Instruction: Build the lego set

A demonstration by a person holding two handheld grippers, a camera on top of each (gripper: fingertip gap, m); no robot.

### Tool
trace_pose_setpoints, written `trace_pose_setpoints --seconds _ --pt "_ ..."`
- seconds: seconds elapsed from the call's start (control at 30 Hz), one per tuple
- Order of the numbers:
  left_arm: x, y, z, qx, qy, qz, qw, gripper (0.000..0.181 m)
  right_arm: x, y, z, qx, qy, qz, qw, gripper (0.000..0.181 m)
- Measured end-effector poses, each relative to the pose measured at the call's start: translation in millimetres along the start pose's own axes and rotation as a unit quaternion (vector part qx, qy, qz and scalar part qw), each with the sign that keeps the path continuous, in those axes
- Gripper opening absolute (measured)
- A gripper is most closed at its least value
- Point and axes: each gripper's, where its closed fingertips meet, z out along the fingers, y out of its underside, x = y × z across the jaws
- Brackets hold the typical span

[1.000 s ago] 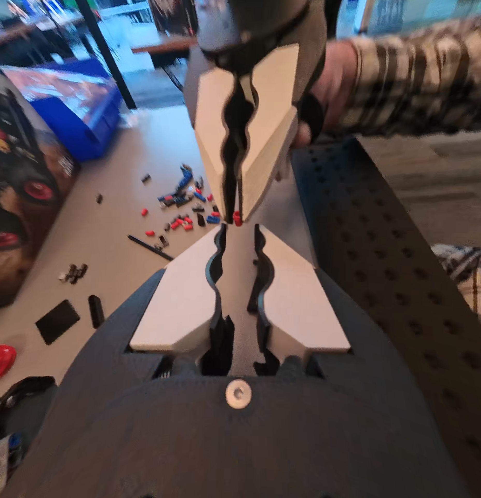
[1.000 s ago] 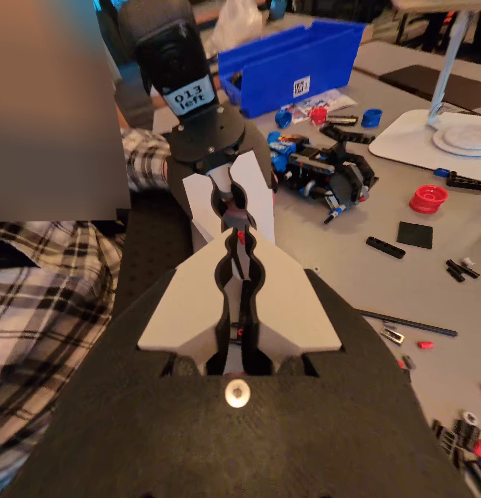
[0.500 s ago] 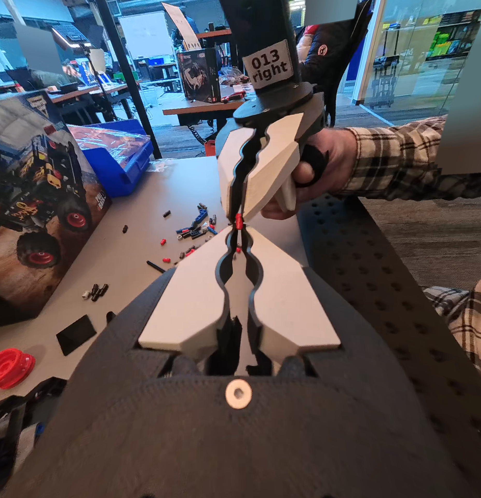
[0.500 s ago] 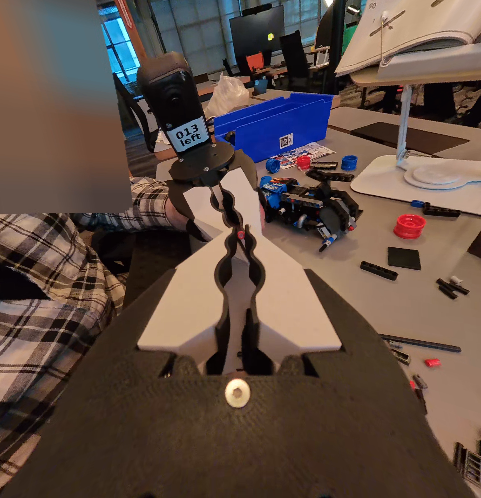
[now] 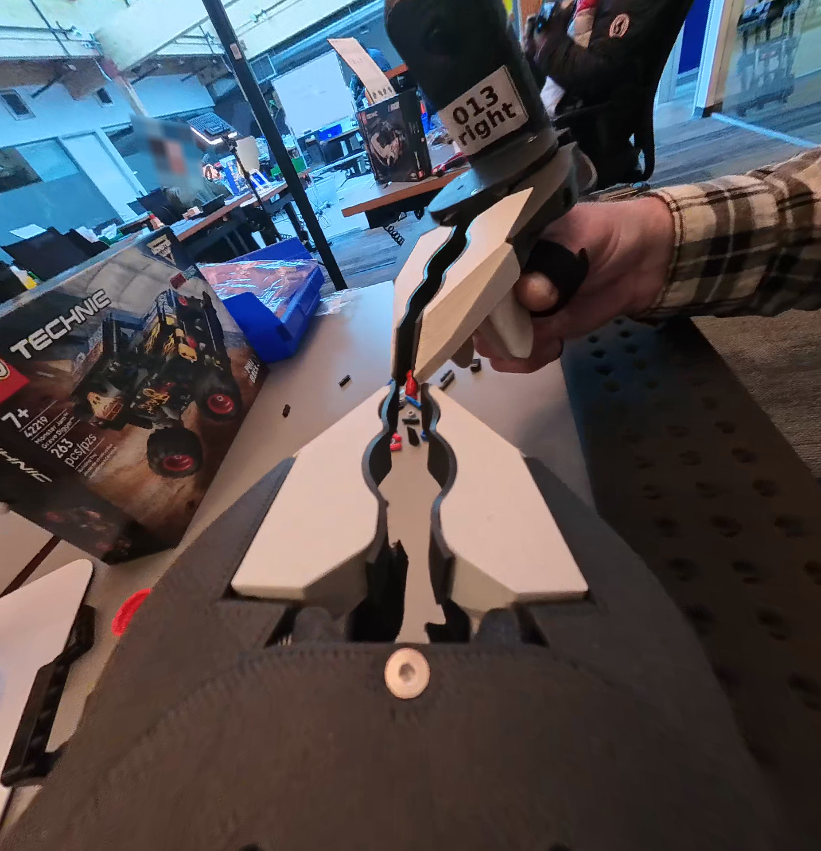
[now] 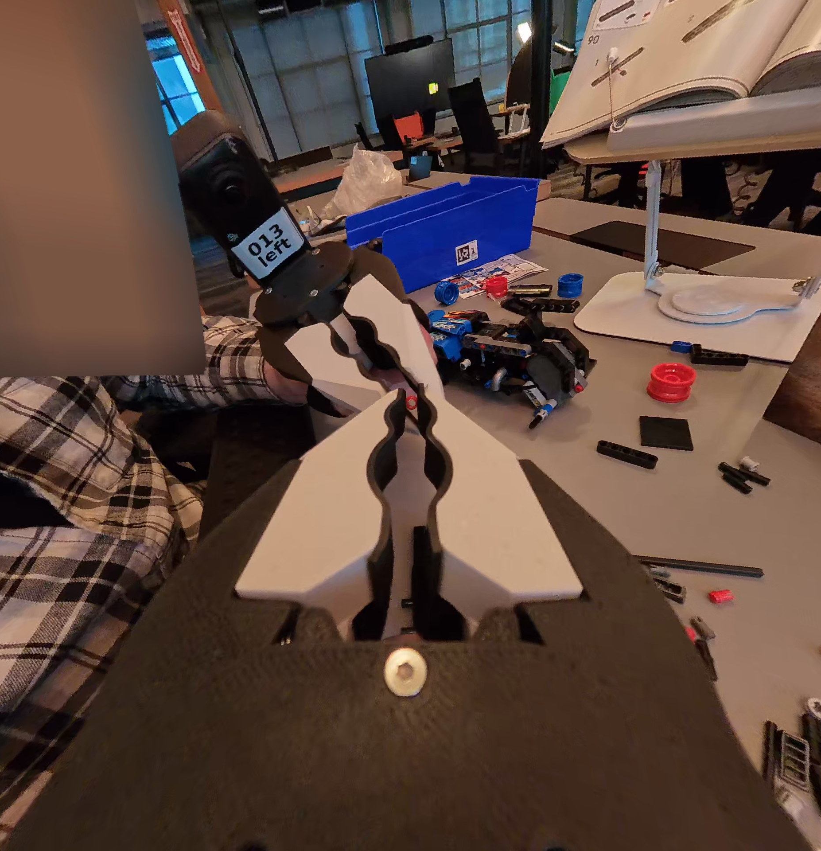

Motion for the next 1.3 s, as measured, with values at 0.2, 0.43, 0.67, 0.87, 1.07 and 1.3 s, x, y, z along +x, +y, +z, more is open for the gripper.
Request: trace_pose_setpoints --seconds 0.2,0.43,0.67,0.87,1.07,1.3 --pt "0 0 0 -0.005 -0.005 0.017 1.0 0.001 1 -2 -3 -0.004 0.015 -0.015 1.0 0.005" --pt "-1 -3 -2 -0.002 -0.017 0.038 0.999 0.002 0 -2 -5 -0.025 0.042 -0.052 0.997 0.006" --pt "2 -5 -2 0.006 -0.012 0.04 0.999 0.001 -4 0 -6 -0.025 0.032 -0.047 0.998 0.004" --pt "3 -4 -1 -0.002 -0.016 0.06 0.998 0.001 -5 2 -6 -0.026 0.024 -0.035 0.999 0.004" --pt "6 0 2 -0.013 -0.008 0.061 0.998 0.002 -4 8 -8 -0.045 0.035 -0.058 0.997 0.002" --pt "27 50 9 -0.131 0.11 -0.027 0.985 0.029 0 51 -17 -0.172 0.063 -0.128 0.975 0.002"
